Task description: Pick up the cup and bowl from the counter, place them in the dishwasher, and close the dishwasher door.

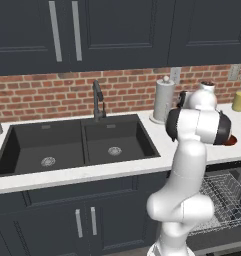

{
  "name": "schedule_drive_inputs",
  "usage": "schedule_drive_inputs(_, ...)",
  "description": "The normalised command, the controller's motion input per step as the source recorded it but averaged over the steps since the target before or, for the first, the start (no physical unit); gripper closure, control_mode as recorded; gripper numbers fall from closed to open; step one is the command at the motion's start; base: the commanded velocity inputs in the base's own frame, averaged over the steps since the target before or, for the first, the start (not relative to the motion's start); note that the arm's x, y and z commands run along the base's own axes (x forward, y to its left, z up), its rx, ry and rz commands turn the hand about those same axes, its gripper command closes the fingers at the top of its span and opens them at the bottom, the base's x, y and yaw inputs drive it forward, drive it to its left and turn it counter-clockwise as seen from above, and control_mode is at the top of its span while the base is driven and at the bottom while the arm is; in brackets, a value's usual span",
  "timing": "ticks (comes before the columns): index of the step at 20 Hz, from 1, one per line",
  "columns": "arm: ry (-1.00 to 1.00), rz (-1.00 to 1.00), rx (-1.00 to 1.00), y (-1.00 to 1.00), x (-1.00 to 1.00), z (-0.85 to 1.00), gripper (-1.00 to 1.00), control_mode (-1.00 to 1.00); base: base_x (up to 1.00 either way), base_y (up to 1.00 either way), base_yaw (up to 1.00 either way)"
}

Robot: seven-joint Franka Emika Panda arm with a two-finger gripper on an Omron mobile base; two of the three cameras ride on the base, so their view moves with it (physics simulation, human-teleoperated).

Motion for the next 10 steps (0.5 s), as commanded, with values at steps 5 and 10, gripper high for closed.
schedule_drive_inputs(5,-0.14,0.00,-0.01,-0.09,0.04,-0.04,-1.00,-1.00,0.00,0.00,0.00)
schedule_drive_inputs(10,-0.04,0.00,0.00,-0.20,0.20,-0.04,-1.00,-1.00,0.00,0.00,0.00)
